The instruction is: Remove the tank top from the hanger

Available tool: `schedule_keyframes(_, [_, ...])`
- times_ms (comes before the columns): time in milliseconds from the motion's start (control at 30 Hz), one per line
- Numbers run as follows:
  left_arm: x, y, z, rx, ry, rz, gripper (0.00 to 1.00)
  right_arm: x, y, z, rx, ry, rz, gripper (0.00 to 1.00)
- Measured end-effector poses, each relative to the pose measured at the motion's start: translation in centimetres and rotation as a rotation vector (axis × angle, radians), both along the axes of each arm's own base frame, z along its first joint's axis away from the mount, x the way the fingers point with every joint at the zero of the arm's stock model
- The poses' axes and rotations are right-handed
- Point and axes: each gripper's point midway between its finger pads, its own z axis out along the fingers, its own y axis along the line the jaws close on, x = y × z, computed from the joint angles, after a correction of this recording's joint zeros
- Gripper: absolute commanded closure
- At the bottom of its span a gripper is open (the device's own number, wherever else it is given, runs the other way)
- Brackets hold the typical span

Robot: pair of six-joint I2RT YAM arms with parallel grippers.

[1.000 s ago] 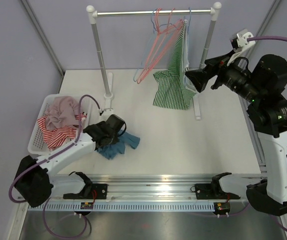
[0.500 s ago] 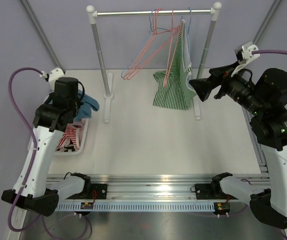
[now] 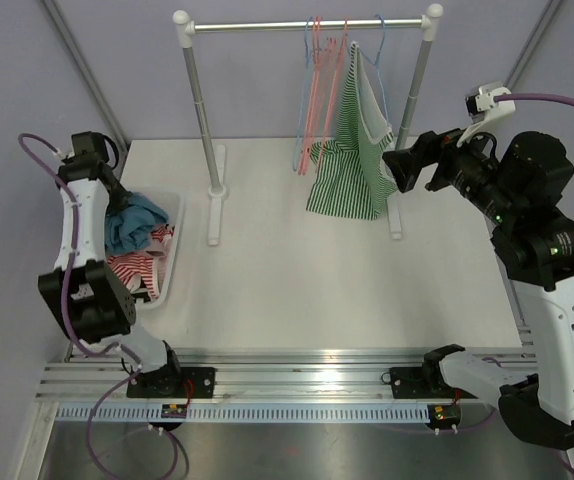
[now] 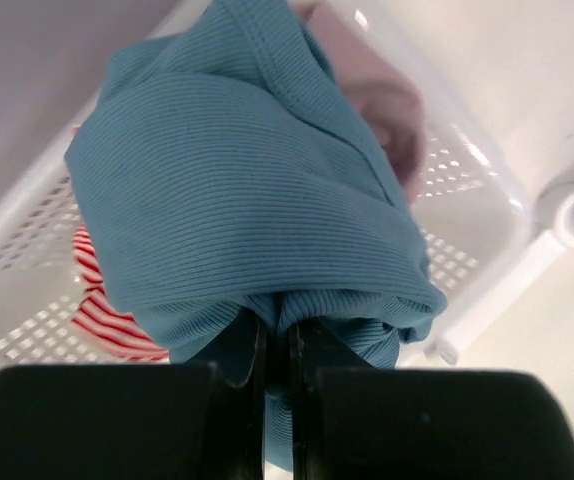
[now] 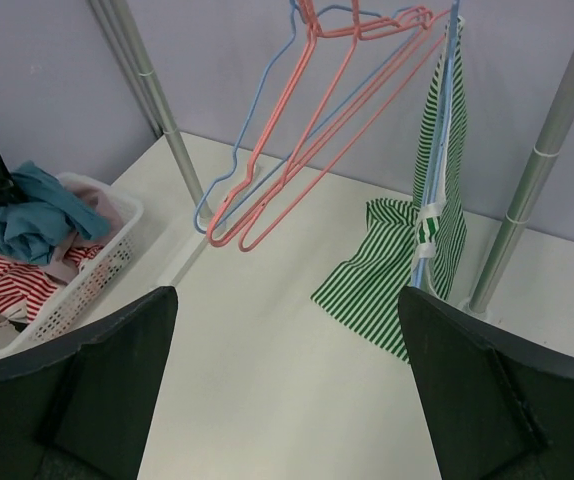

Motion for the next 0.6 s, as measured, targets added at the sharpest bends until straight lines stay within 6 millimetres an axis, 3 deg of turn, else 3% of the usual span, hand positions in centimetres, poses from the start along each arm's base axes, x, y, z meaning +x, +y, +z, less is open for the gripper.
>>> schedule_keyframes(100, [1.7,0.1,-6.1,-0.087,0.113,-0.016,0.99,1.1,-0.2,-0.6,-0.003,0.022,-0.030,0.00])
schedule_keyframes(200, [1.8,-1.0,-12.4,-0.183,0.234,-0.041,0.96,1.9,-0.1,-1.0,-0.006,0.033,-0.043,0.00])
schedule_keyframes(267, [1.8,-1.6,-15.0,-0.237,0.287,-0.051,0.92,2.7,0.0,-1.2,-0.010,0.044,-0.051,0.00])
schedule_keyframes(333, [2.2,-1.7,-15.8,-0.277,0.301,-0.054,0.92,3.7,0.2,-1.6,-0.014,0.062,-0.057,0.00])
schedule_keyframes(533, [4.2,-1.4,-15.7,-0.390,0.243,-0.027,0.91,5.5,0.8,-3.4,-0.033,0.118,-0.058,0.01])
schedule_keyframes(600, [5.1,-1.2,-15.7,-0.418,0.215,-0.019,0.84,5.6,0.8,-3.6,-0.035,0.123,-0.060,0.01])
